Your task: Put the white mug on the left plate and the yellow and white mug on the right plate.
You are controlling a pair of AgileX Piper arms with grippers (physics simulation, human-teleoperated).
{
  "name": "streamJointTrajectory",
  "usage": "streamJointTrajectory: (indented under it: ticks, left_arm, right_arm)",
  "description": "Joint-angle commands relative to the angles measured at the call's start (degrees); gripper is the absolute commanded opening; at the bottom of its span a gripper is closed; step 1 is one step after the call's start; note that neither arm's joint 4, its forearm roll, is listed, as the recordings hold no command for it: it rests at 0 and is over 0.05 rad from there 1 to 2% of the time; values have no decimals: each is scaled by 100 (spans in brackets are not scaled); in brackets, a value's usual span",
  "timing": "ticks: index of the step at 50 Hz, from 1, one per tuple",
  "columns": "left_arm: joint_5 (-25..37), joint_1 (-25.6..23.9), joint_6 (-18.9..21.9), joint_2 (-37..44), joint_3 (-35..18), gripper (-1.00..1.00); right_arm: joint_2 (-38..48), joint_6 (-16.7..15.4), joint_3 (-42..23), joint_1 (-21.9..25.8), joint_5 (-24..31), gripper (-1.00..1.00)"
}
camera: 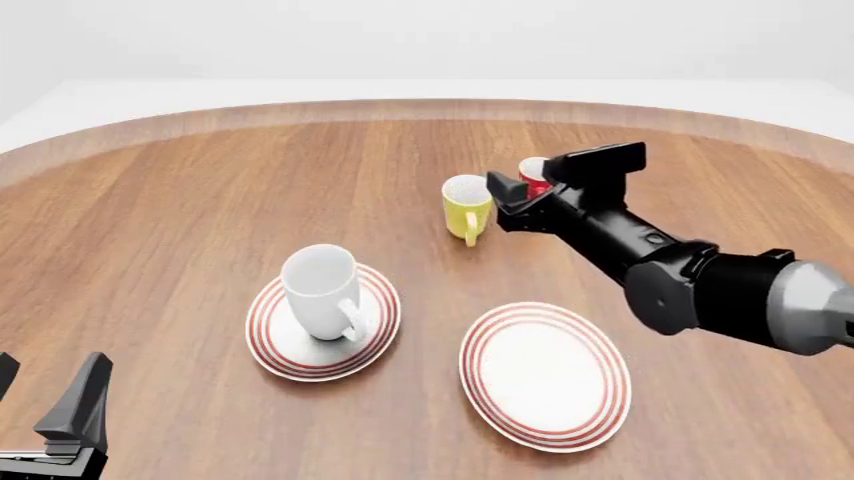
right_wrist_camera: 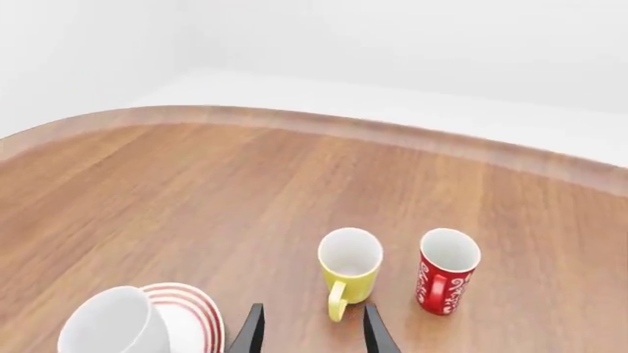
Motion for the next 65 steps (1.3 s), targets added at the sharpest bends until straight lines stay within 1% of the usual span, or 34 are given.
streamJointTrajectory:
  ticks: [1, 20, 52, 65]
  left_arm:
    - [0, 0, 0, 0, 0, 100]
    - [0, 0, 0, 0, 0, 100]
    - [0, 0, 0, 0, 0, 100]
    - [0, 0, 0, 0, 0, 100]
  right_arm:
    - [387, -14, -283, -78, 9, 100]
    - [890, -41, -708, -167, 74, 100]
    - [1601, -326, -1305, -130, 166, 100]
    - [1834, -340, -1435, -106, 153, 100]
